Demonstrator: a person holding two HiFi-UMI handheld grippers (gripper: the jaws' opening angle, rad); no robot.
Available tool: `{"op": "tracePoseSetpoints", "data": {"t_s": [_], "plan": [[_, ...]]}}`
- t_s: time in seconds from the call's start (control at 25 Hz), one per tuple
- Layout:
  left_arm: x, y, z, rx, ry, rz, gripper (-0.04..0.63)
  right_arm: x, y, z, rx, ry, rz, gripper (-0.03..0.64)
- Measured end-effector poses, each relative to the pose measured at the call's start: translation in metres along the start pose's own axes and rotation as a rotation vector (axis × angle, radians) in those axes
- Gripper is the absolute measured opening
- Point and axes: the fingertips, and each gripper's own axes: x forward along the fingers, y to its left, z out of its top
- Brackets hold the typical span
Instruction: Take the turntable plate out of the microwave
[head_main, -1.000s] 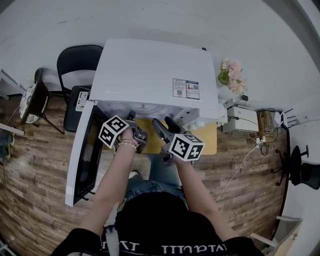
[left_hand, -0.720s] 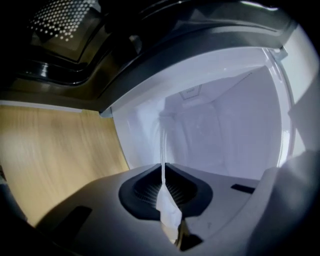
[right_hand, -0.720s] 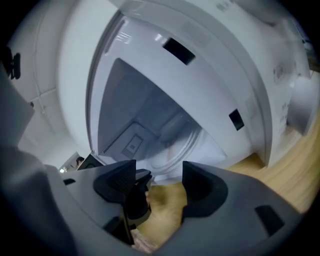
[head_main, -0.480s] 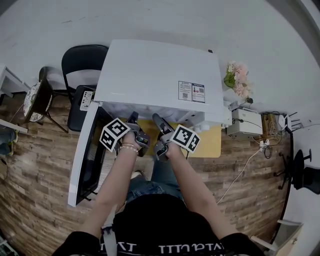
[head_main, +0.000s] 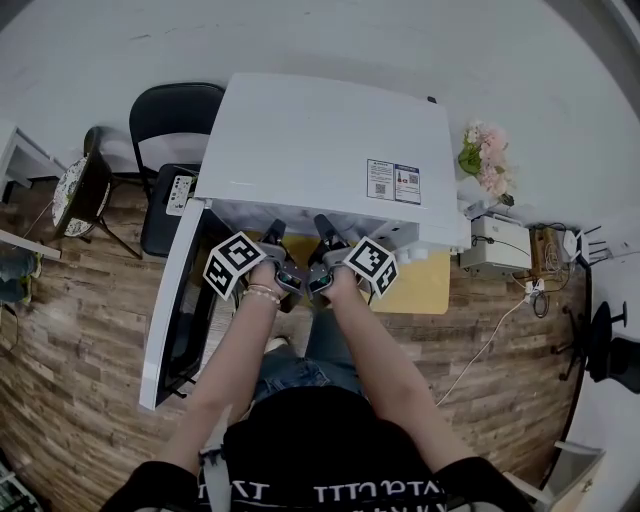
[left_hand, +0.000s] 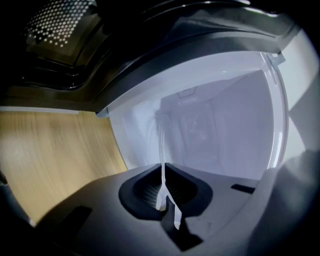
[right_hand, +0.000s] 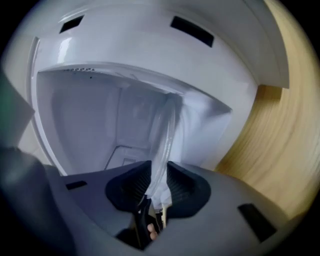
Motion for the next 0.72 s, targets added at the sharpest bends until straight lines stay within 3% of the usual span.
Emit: {"op": "tracePoseSetpoints", "data": {"t_s": [0.08,0.36,0.72], "plan": [[0.0,-0.001,-0.001,0.014,0.015,-0.01,0.026,-0.001,-0.004,0.001,0.033,-0.023,0.003,0.06],[0.0,-0.007,-0.005,0.059,0.058,-0.087,0.029,-0.006,-0.004,0.006,0.174,-0.081,0.137,0.044],[0.002,-0.014,-0.01,0.057,0.046,-0.153,0.06,-0.021,0.004,0.002,0.163,-0.084,0.229,0.054]]}}
